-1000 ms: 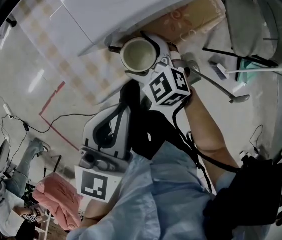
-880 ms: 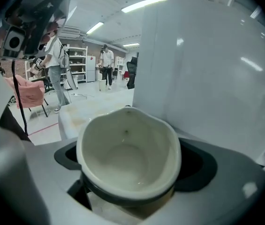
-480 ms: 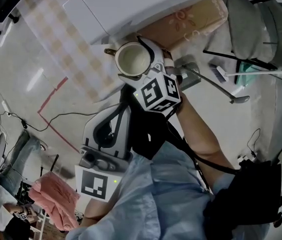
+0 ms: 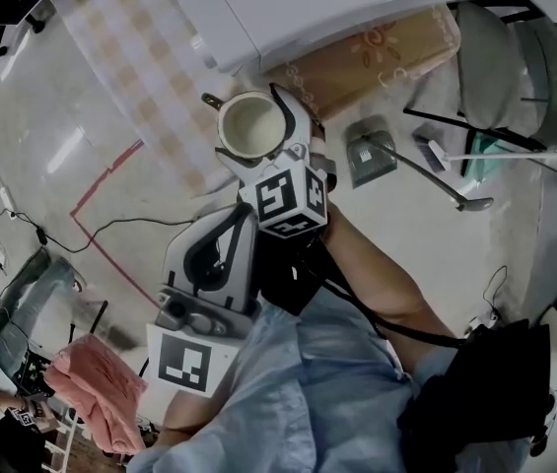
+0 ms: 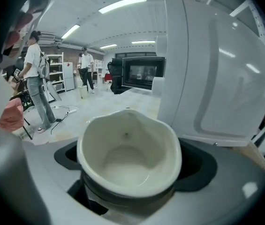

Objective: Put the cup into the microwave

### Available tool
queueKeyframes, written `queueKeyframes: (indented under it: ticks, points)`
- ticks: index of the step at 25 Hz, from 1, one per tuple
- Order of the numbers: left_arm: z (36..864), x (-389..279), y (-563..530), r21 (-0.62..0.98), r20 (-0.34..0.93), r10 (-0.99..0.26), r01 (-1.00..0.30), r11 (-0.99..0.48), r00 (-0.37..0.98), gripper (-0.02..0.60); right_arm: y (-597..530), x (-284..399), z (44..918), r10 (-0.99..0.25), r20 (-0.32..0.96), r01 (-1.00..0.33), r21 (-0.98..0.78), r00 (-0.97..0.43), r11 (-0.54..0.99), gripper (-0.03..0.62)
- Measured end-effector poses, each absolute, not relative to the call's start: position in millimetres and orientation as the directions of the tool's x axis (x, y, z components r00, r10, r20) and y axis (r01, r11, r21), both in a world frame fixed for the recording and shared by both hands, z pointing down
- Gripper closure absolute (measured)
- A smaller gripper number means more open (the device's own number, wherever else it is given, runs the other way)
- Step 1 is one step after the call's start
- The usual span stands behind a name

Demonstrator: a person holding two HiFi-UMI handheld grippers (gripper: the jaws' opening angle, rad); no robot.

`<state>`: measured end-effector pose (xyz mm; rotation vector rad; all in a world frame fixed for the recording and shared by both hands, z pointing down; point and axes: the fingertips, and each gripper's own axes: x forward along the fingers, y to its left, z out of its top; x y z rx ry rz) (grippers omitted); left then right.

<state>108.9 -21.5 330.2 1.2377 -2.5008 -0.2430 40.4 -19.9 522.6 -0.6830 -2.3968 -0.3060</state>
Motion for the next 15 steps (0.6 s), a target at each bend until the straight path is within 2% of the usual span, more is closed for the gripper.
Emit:
queueKeyframes:
  ticks: [6,15]
  points:
    - [331,106,-10,0.296,0.227,-0.783,-0.725,0.622,-0.579,0.577,-3,31,518,0.318,0.64,0.441,0.037,-0.7,0.897,0.052]
    - [331,106,-9,0.298,0.224,-0.786,-0.728,0.618,-0.576,0.577,0,38,523,0.38,0.624,0.515,0.042,-0.682,0.856,0.053]
